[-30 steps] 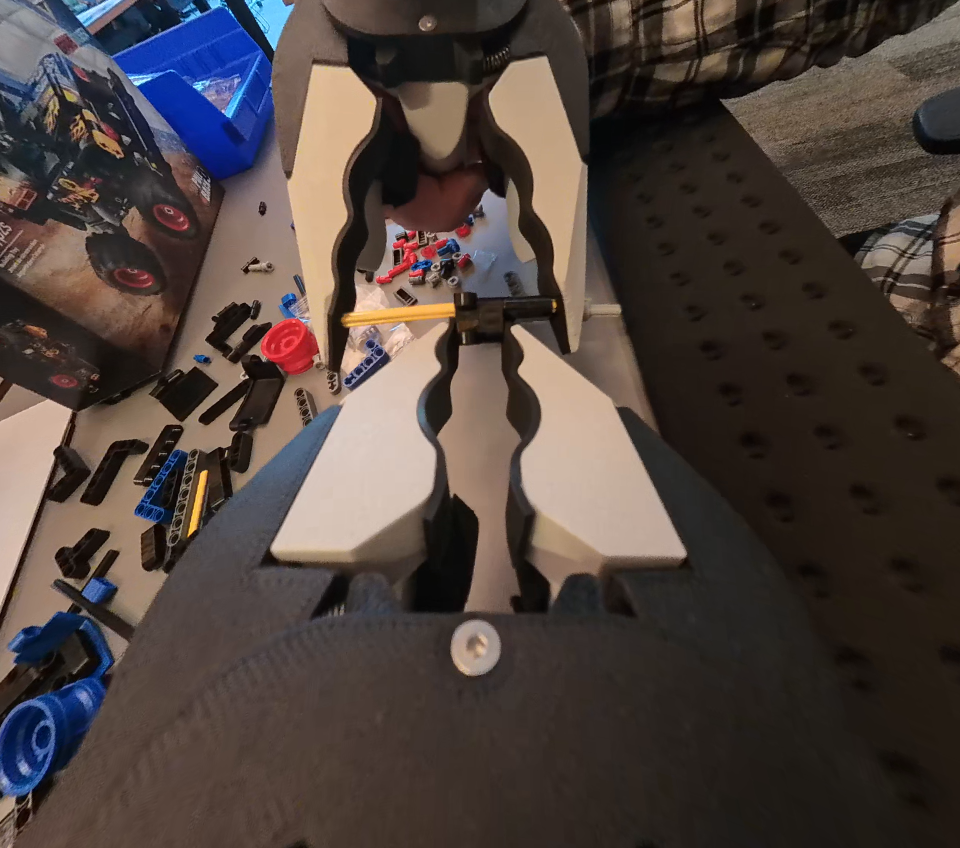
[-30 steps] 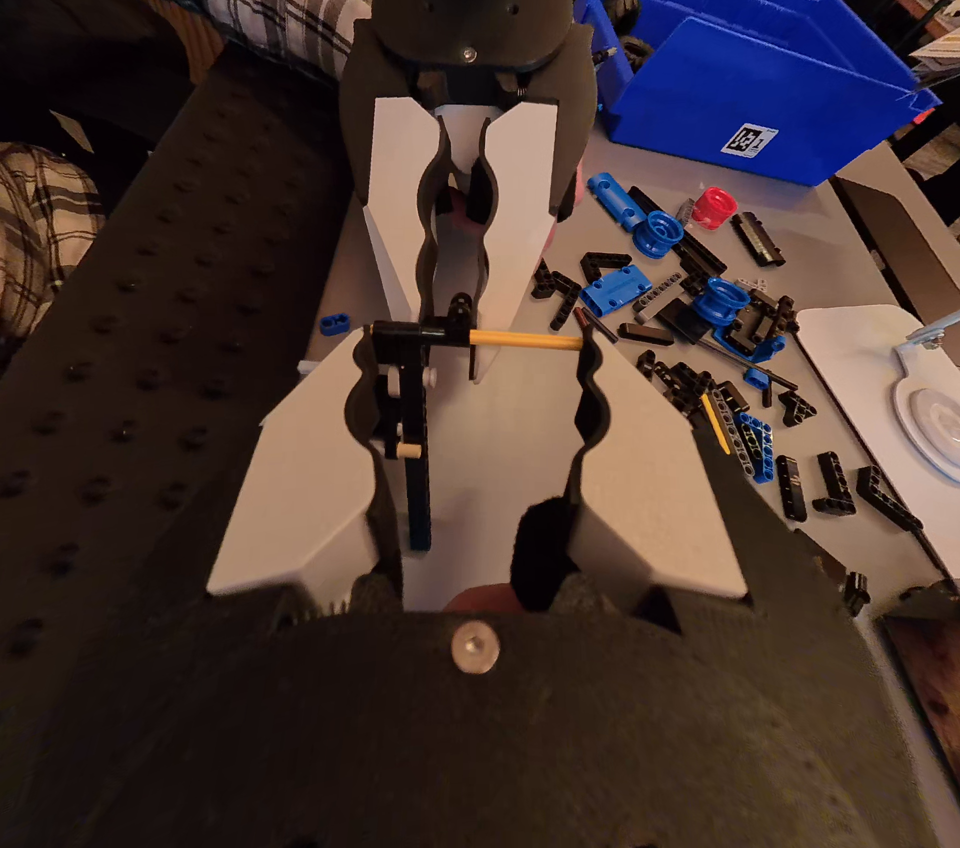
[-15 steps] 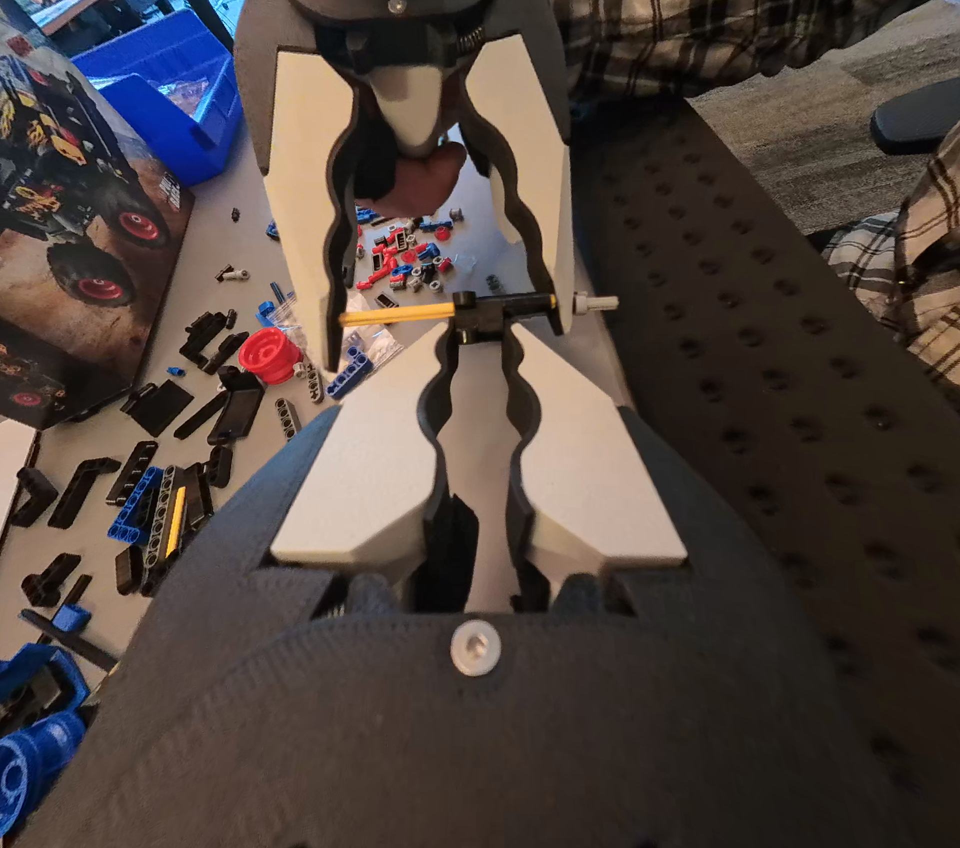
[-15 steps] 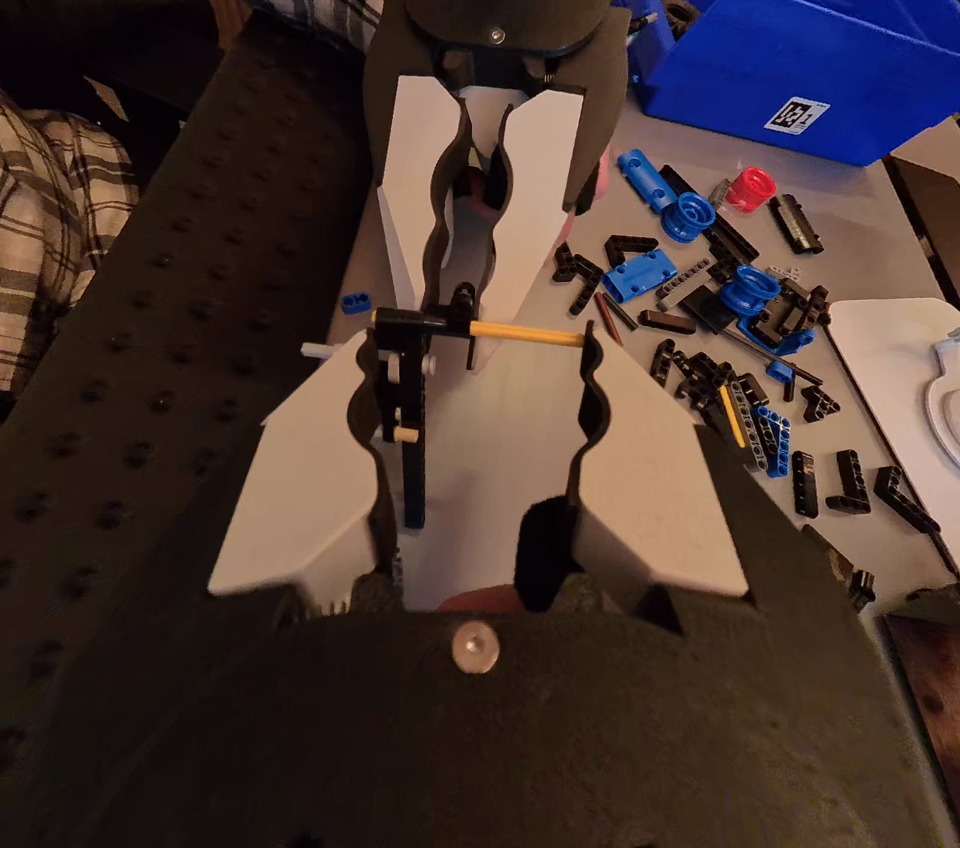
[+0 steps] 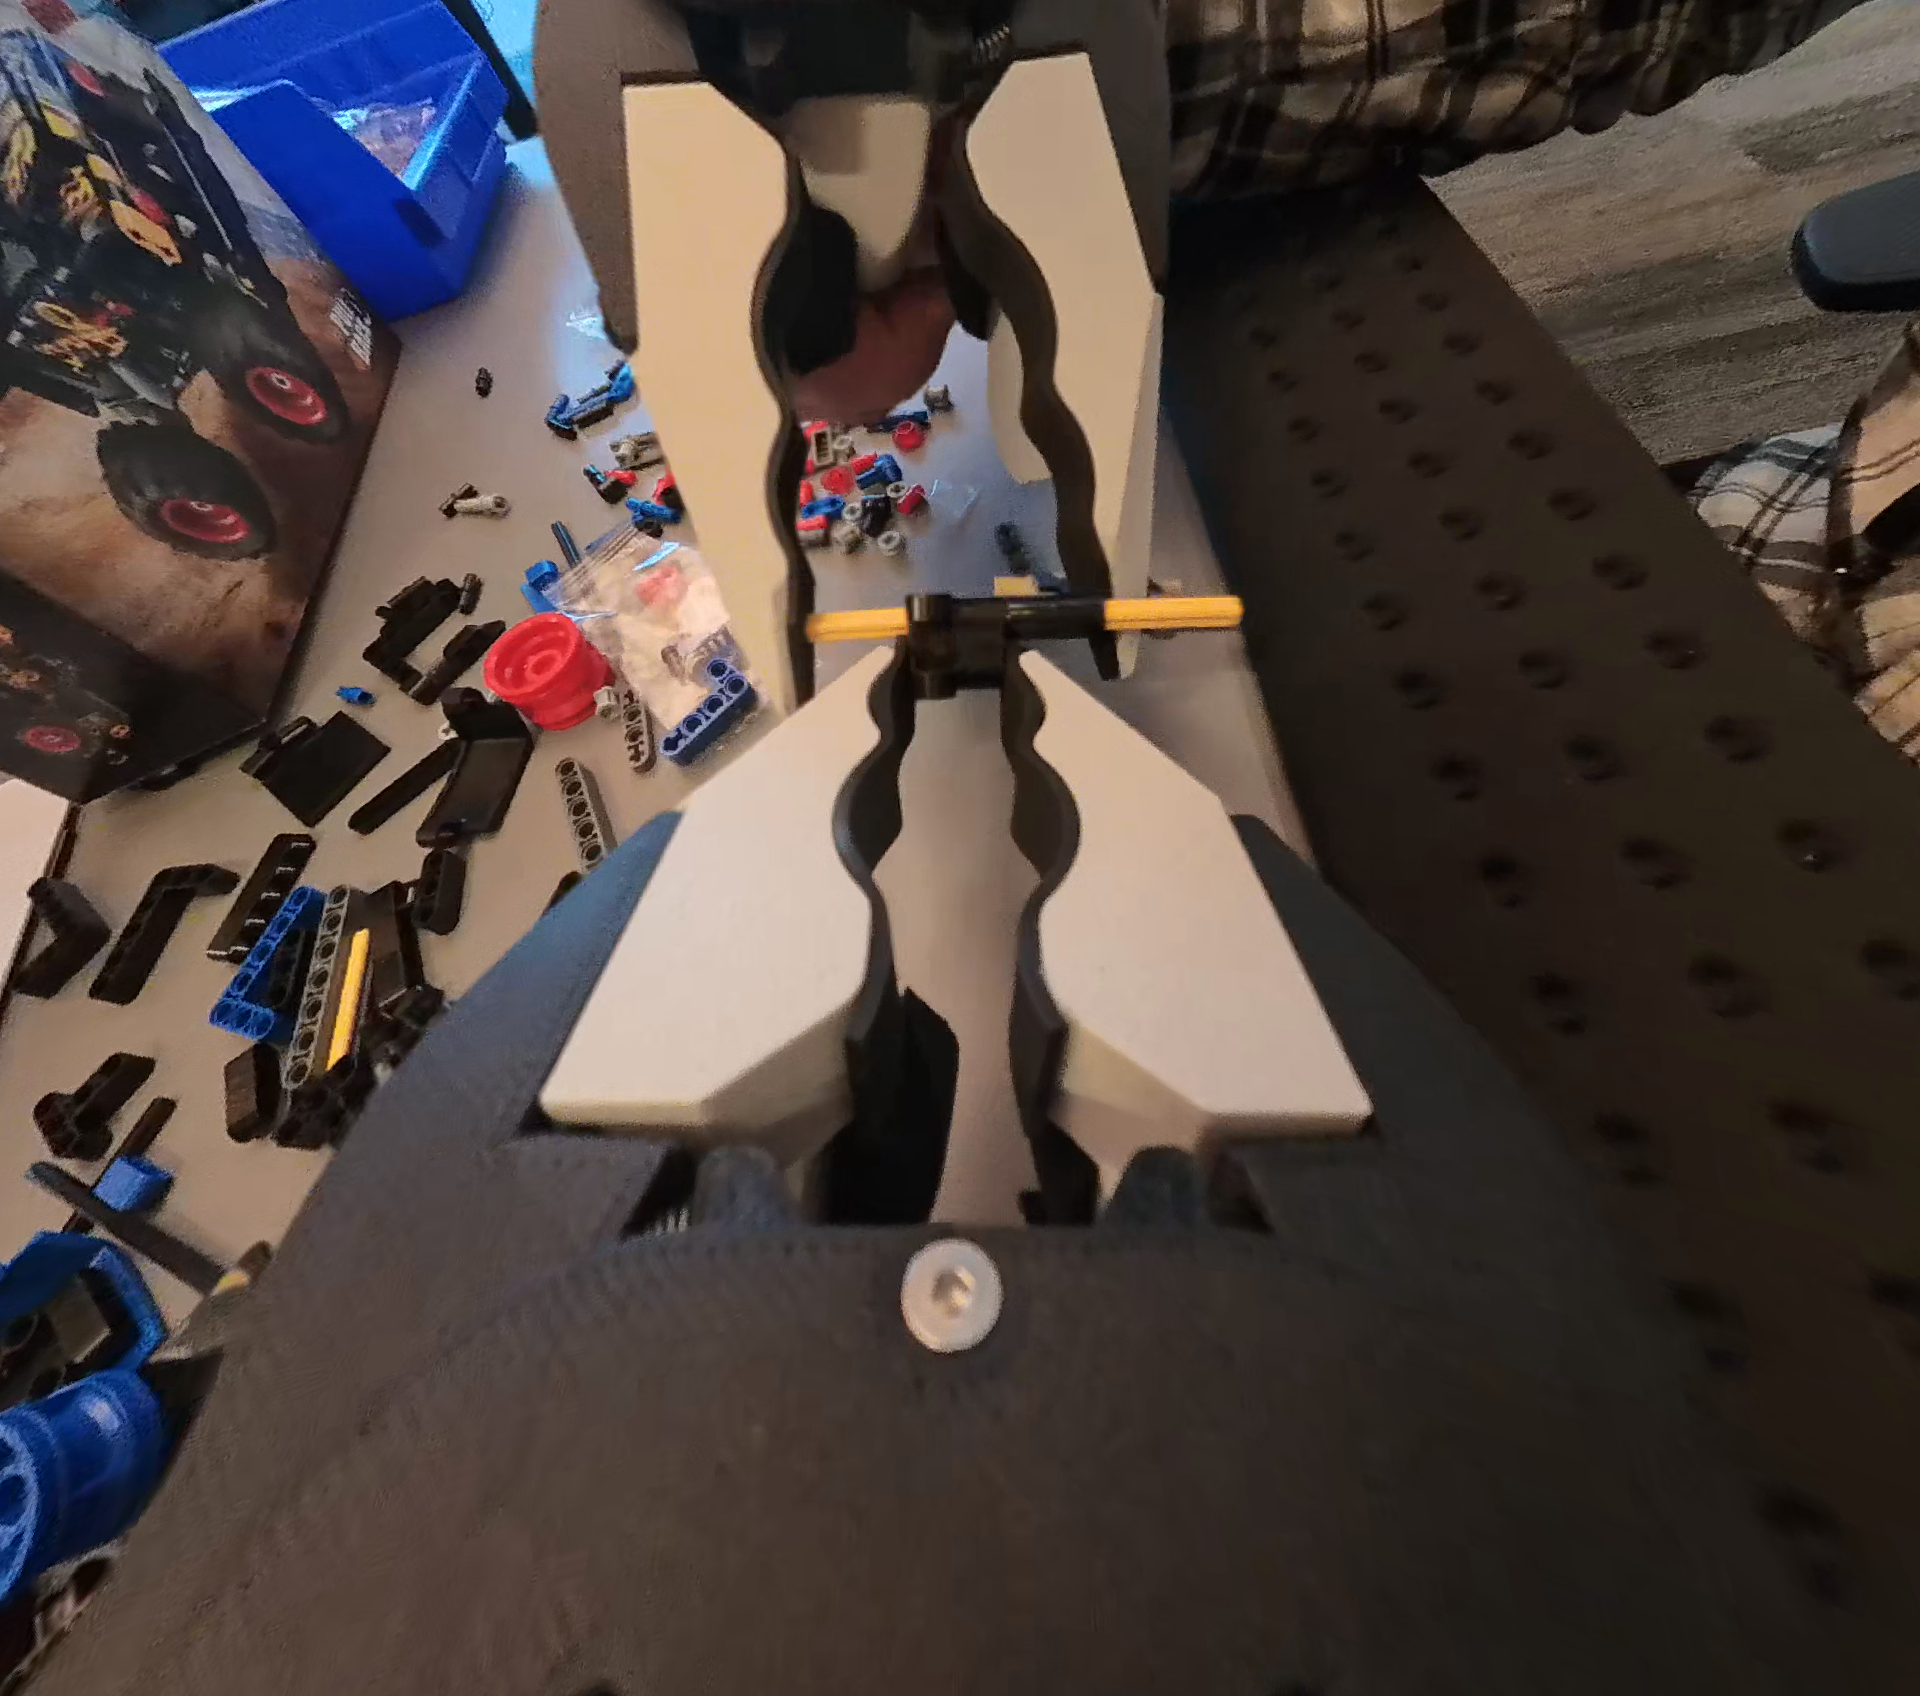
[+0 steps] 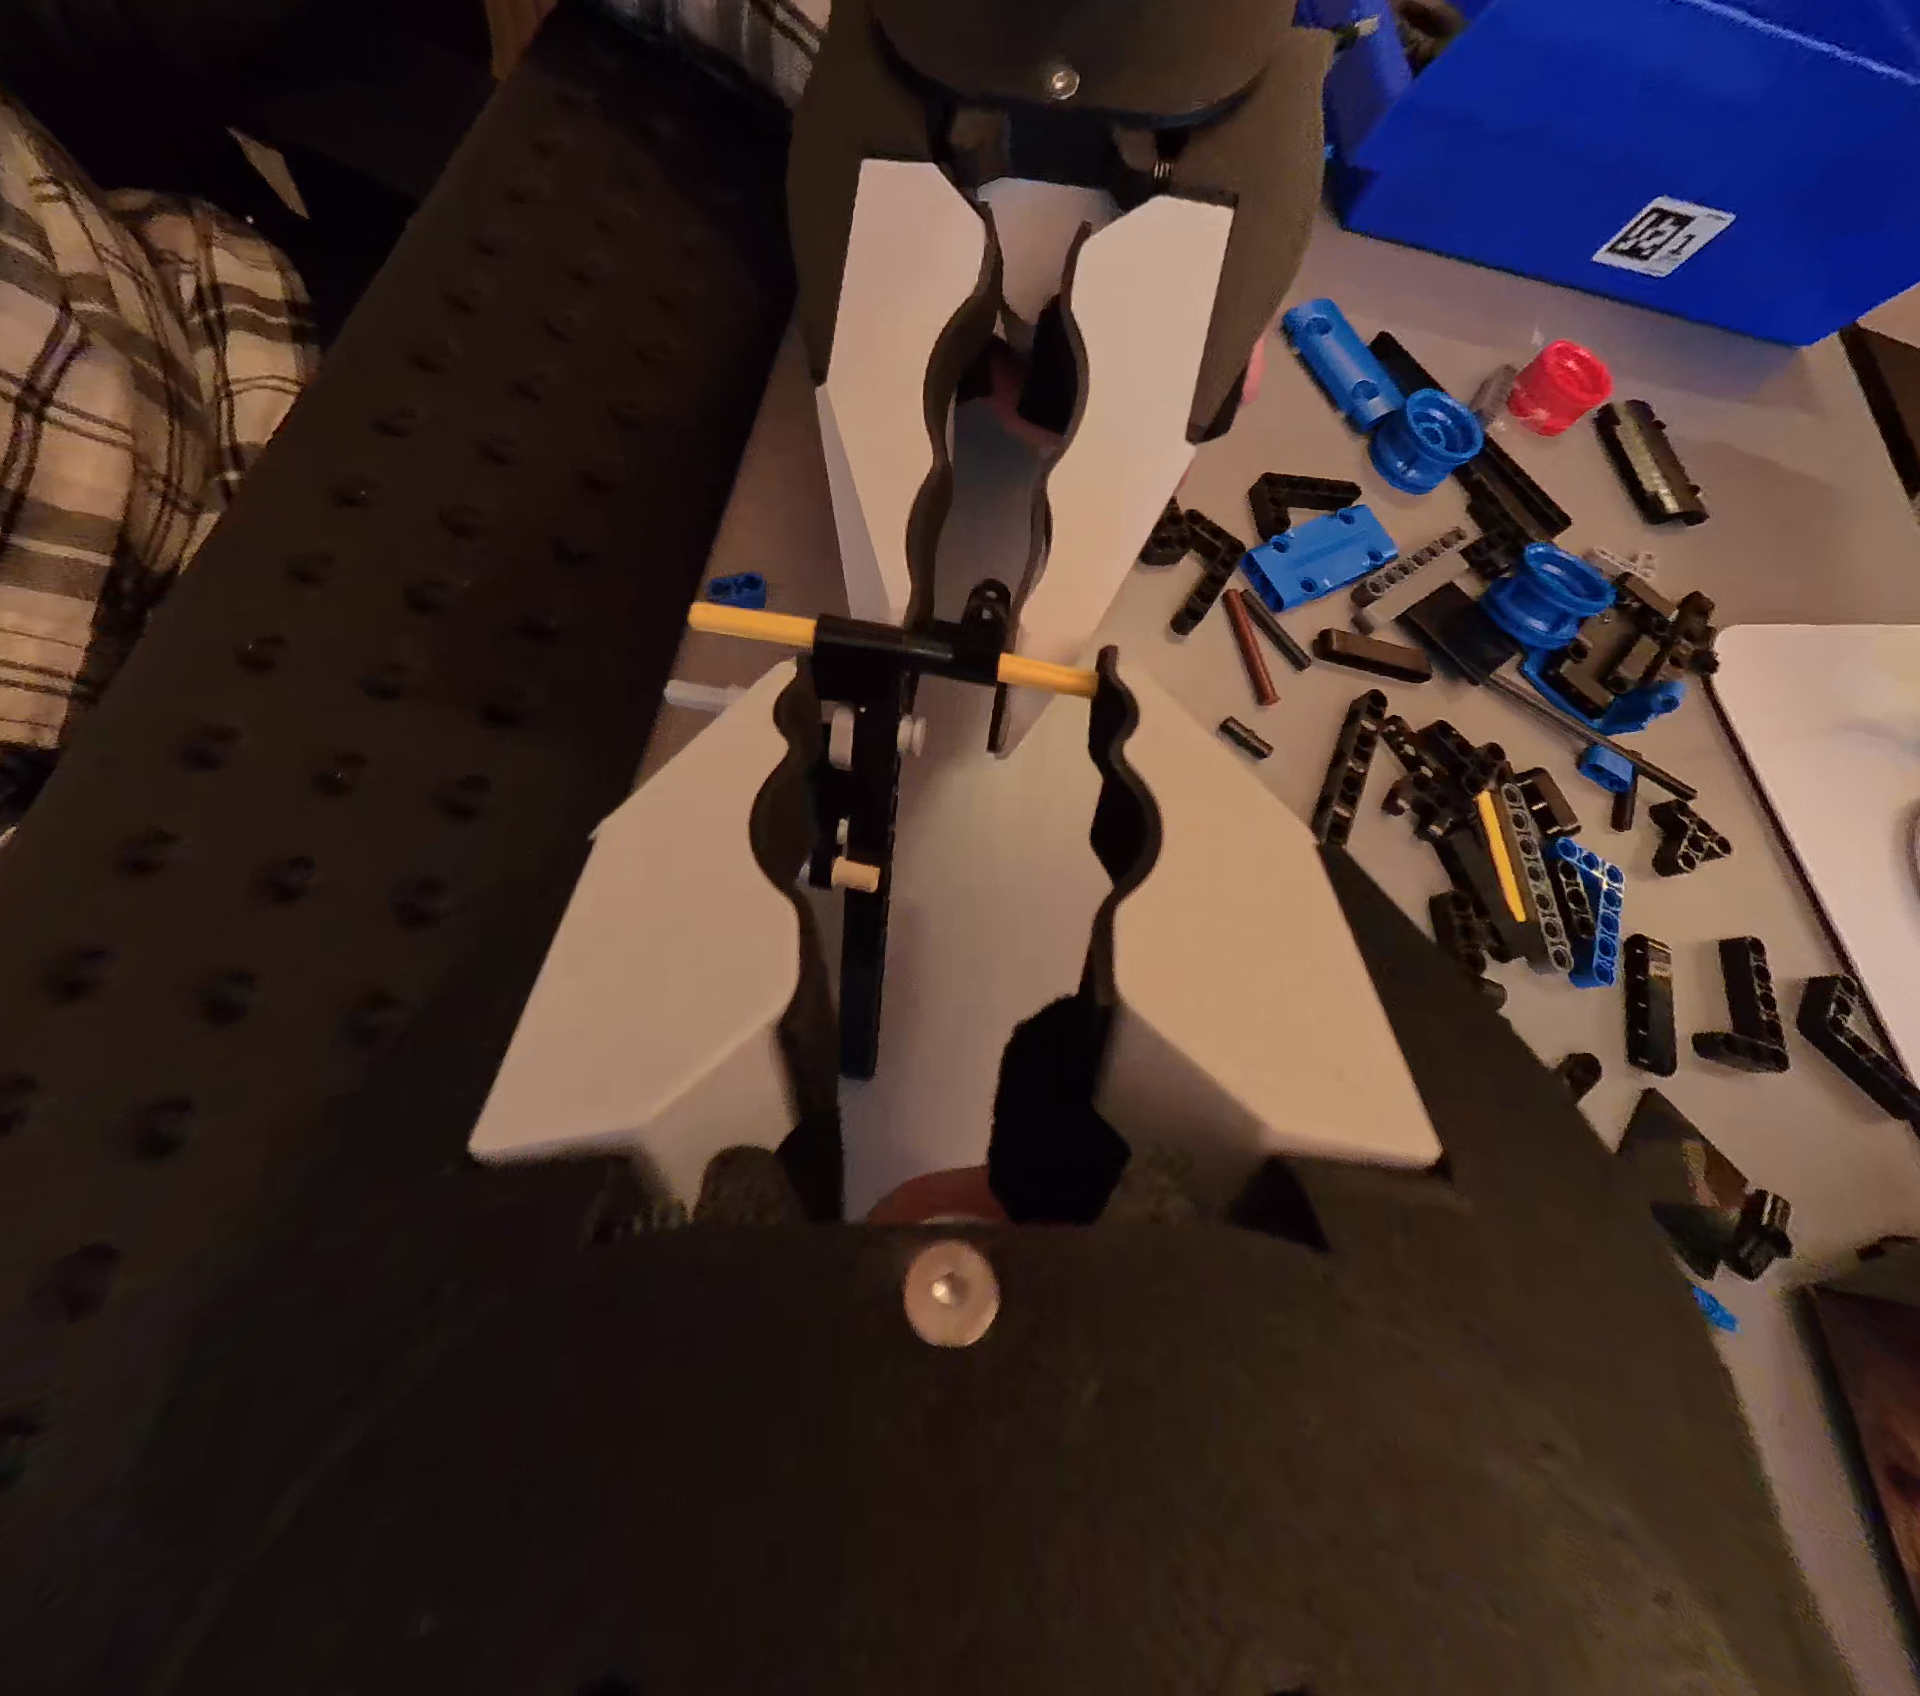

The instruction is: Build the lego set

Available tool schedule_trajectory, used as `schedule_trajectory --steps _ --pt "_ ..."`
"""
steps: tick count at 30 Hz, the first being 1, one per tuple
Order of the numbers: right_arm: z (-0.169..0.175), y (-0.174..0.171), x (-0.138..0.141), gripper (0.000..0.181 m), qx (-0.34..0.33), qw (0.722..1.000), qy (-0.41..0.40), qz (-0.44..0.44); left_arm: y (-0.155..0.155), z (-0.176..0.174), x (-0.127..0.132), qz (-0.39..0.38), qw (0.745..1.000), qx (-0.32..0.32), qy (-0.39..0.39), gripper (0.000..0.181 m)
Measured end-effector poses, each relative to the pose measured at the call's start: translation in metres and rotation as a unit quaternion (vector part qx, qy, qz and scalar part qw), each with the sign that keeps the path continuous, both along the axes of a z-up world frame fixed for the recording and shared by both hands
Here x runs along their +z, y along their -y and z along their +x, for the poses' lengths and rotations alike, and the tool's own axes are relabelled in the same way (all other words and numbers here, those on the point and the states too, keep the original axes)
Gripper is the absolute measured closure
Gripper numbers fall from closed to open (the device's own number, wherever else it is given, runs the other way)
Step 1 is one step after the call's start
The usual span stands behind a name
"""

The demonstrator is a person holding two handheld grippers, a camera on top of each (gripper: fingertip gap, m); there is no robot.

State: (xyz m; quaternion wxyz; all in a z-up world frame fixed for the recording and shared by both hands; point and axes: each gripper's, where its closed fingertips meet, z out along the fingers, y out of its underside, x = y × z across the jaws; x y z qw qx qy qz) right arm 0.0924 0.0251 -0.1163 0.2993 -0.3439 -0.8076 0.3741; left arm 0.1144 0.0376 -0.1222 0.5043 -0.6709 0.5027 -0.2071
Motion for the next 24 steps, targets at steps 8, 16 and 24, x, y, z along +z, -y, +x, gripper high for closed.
schedule_trajectory --steps 8,16,24 --pt "-0.002 -0.006 -0.002 0.129 -0.018 1.0 -0.006 0.007 -0.007 -0.003 -0.003 0.007 1.0 0.017 -0.016 0.166" --pt "0.003 -0.028 0.014 0.116 -0.072 0.995 -0.032 -0.06 -0.018 -0.015 0.01 0.008 0.999 0.042 0.026 0.166" --pt "0.021 -0.039 0.015 0.127 -0.087 0.99 -0.036 -0.102 -0.025 -0.033 0.048 -0.007 0.984 0.057 0.166 0.166"
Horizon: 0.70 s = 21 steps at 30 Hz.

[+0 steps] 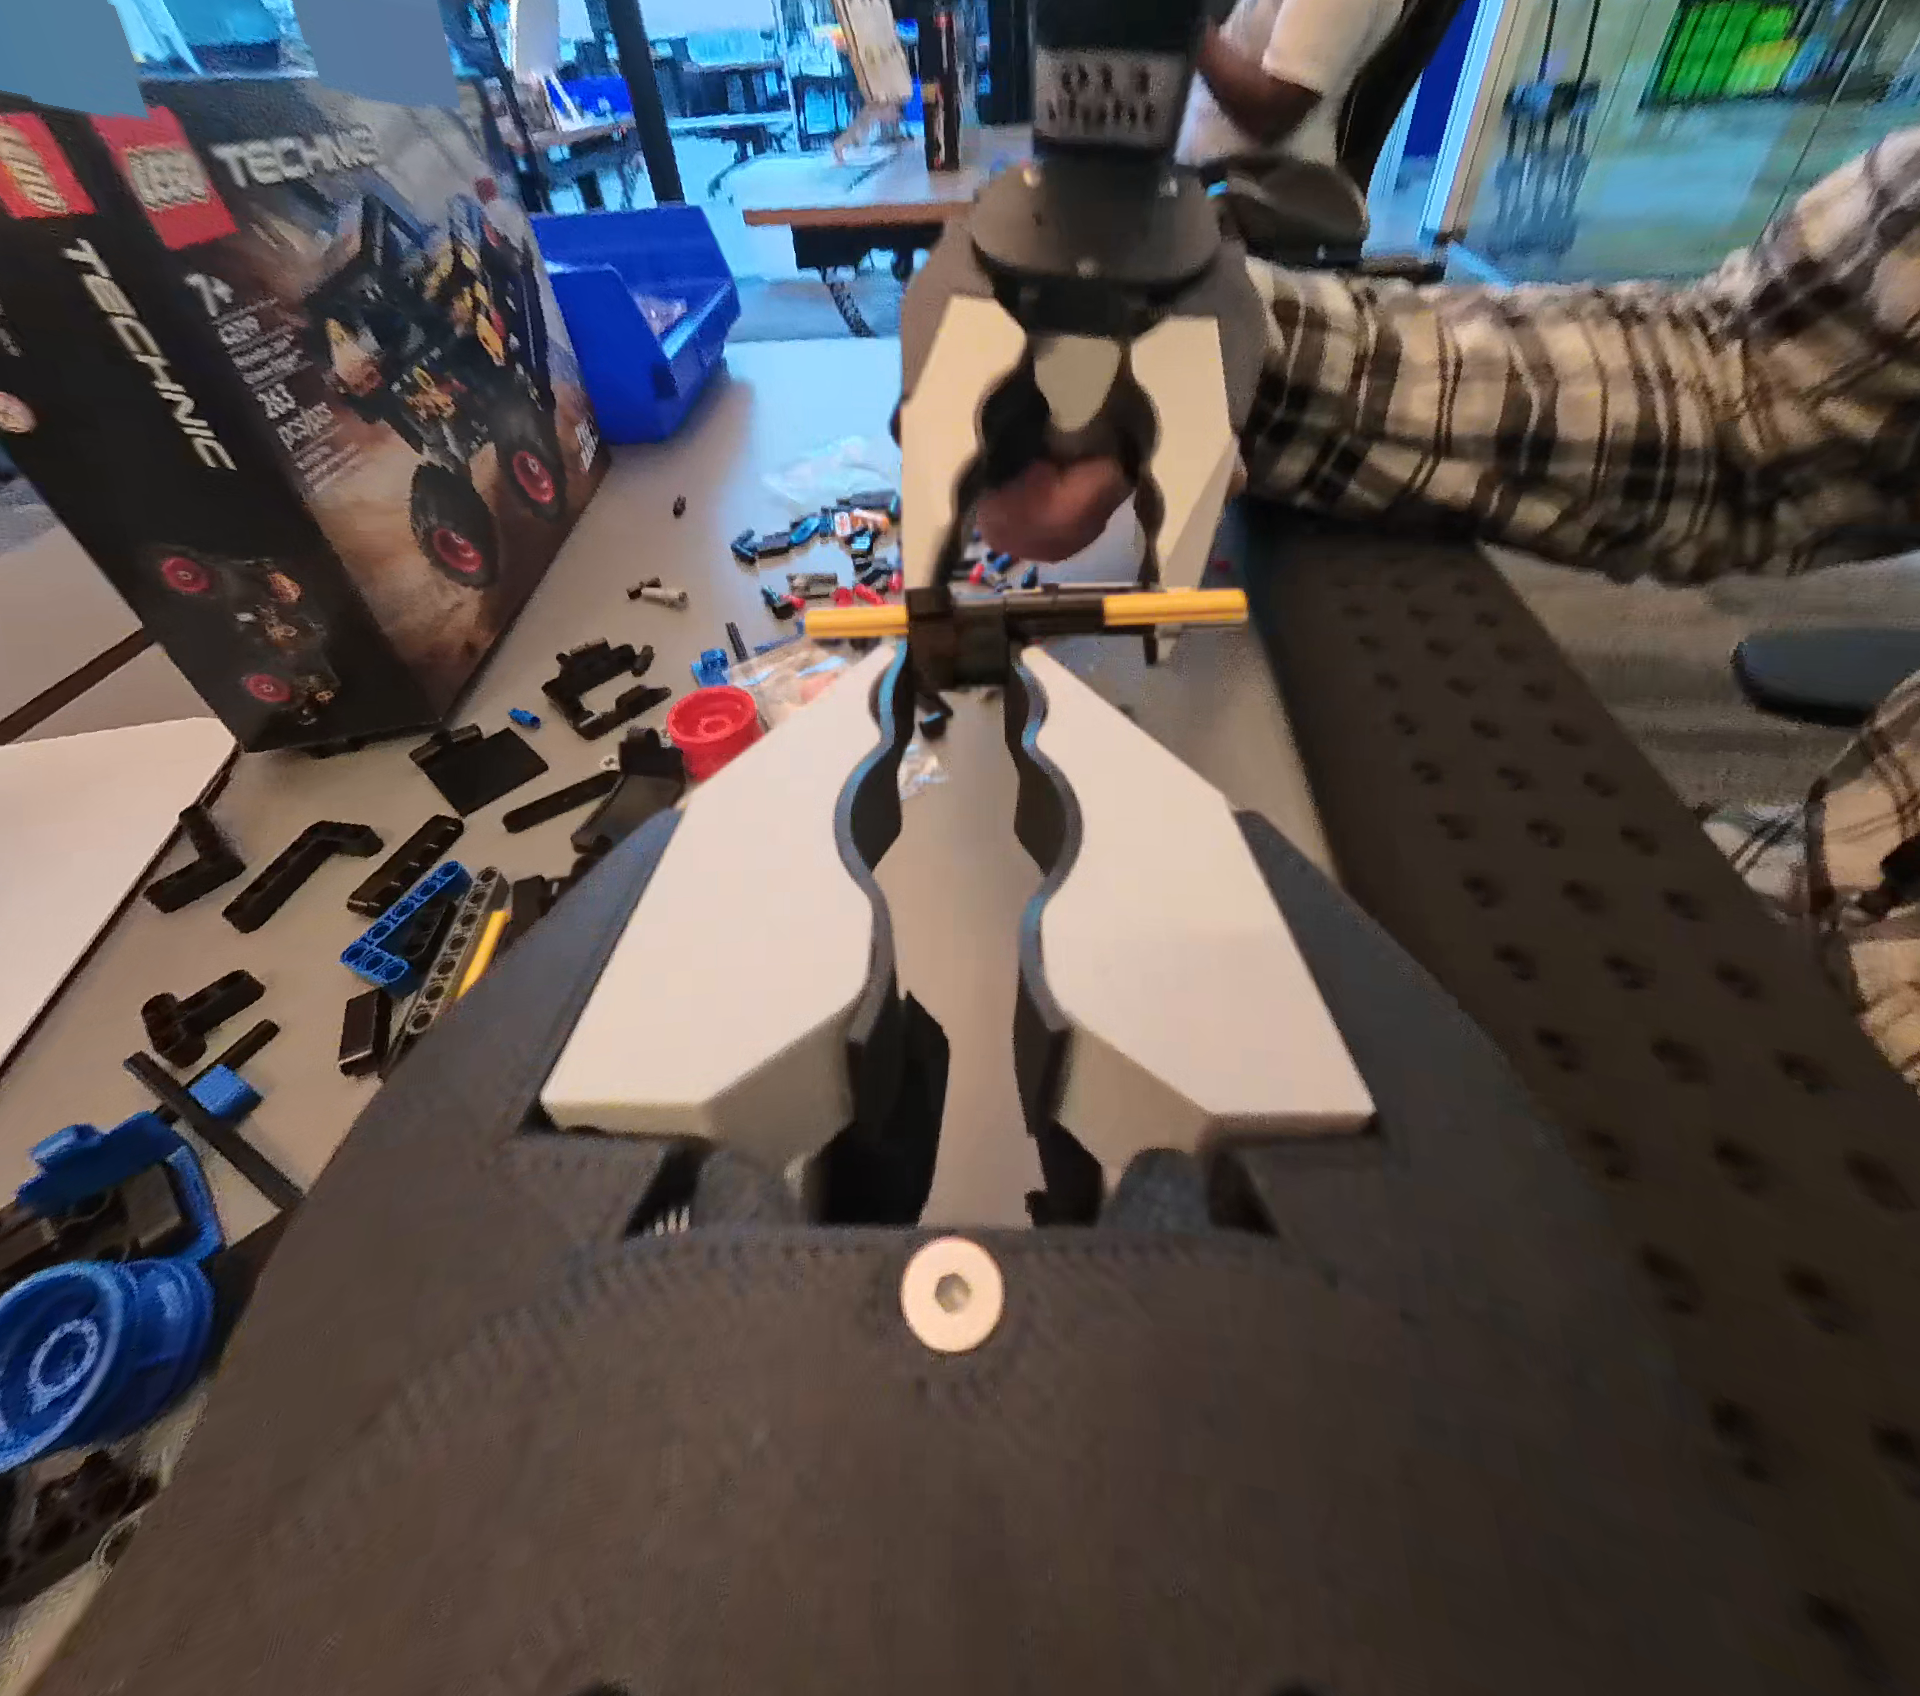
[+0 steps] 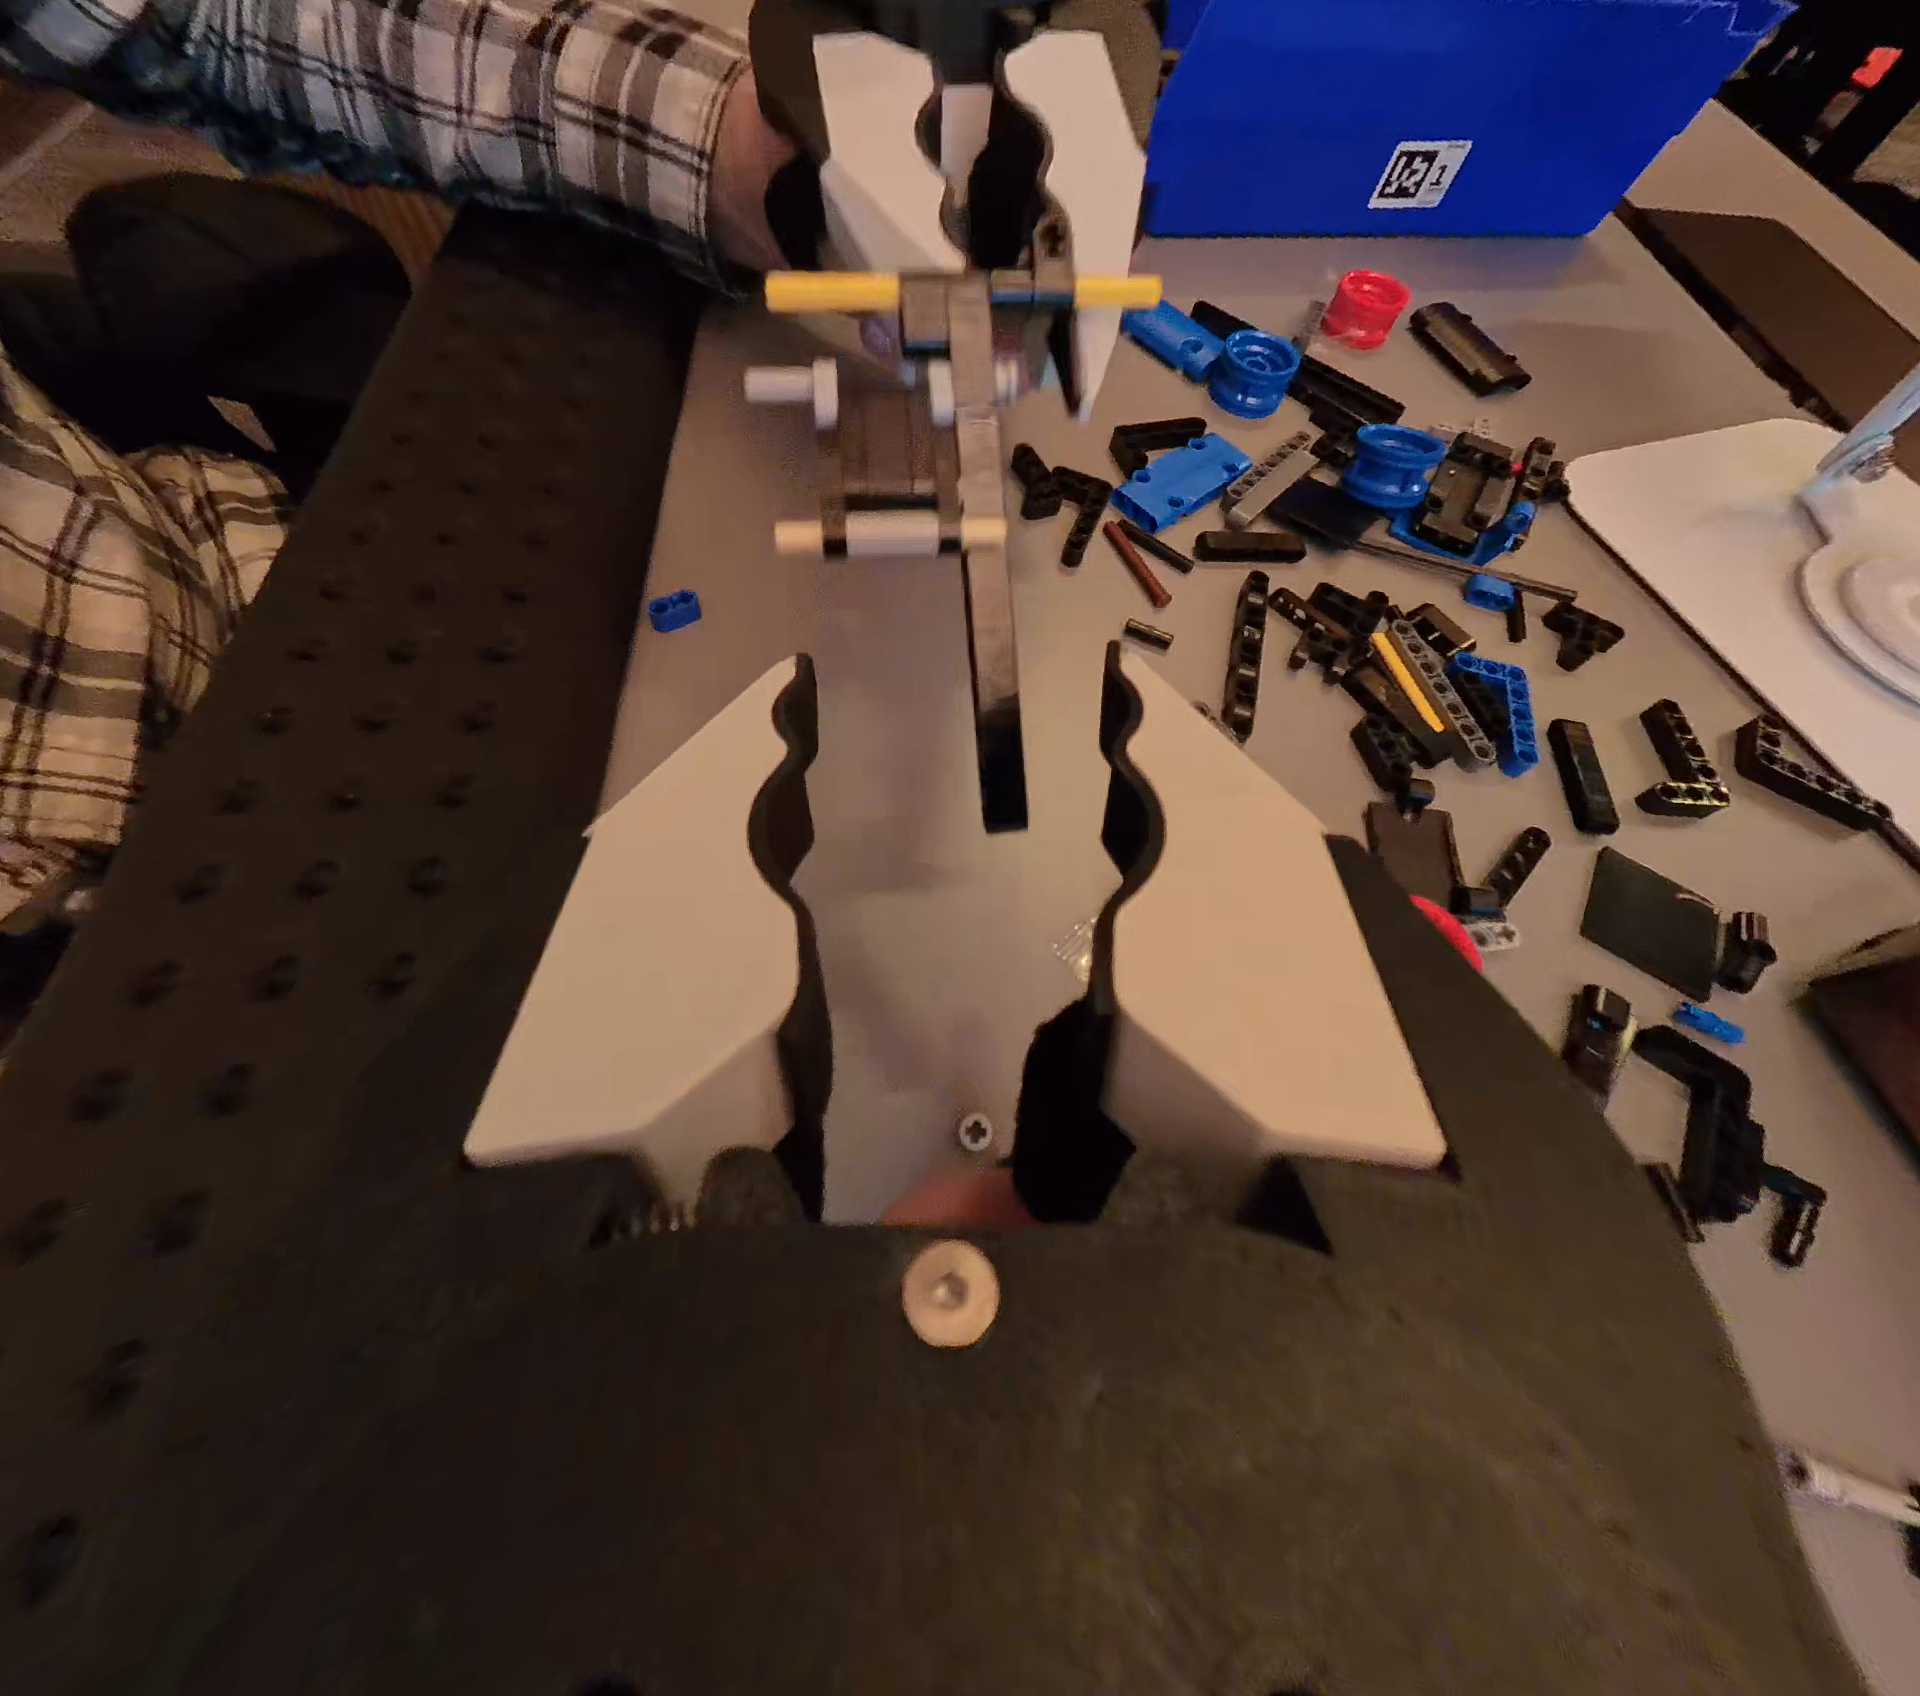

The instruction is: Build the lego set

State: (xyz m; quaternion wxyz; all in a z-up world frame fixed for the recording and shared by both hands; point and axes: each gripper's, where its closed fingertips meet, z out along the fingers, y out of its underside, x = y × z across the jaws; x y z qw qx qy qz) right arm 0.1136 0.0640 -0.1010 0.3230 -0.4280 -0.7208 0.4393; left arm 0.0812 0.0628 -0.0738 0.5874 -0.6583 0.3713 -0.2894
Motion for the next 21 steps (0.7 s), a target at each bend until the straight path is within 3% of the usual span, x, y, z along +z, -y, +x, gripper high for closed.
schedule_trajectory --steps 2,4,6,9,11,15,21 --pt "0.0 0.003 -0.004 0.135 0.006 1.0 0.006 0.011 -0.001 -0.003 0.003 -0.003 1.0 0.002 0.015 0.166" --pt "-0.003 0.005 -0.001 0.165 0.006 1.0 -0.007 0.013 0.002 -0.002 0.002 -0.007 1.0 -0.005 0.014 0.166" --pt "-0.005 0.003 -0.002 0.173 -0.002 0.999 -0.012 0.03 0.003 -0.001 0.001 -0.003 1.0 -0.002 0.002 0.165" --pt "-0.004 0.002 -0.002 0.174 -0.002 0.999 -0.017 0.028 0.002 -0.003 -0.001 -0.001 1.0 0.009 -0.02 0.162" --pt "-0.003 0.003 -0.006 0.174 0.002 1.0 -0.007 0.029 -0.001 -0.009 -0.008 -0.014 0.999 0.025 -0.045 0.149" --pt "-0.003 0.004 -0.026 0.175 0.005 0.997 0.043 0.056 0.002 -0.032 -0.035 -0.048 0.987 0.048 -0.143 0.134" --pt "-0.001 0.004 -0.06 0.175 0.005 0.986 0.135 0.101 0.006 -0.061 -0.053 -0.069 0.966 0.081 -0.234 0.14"
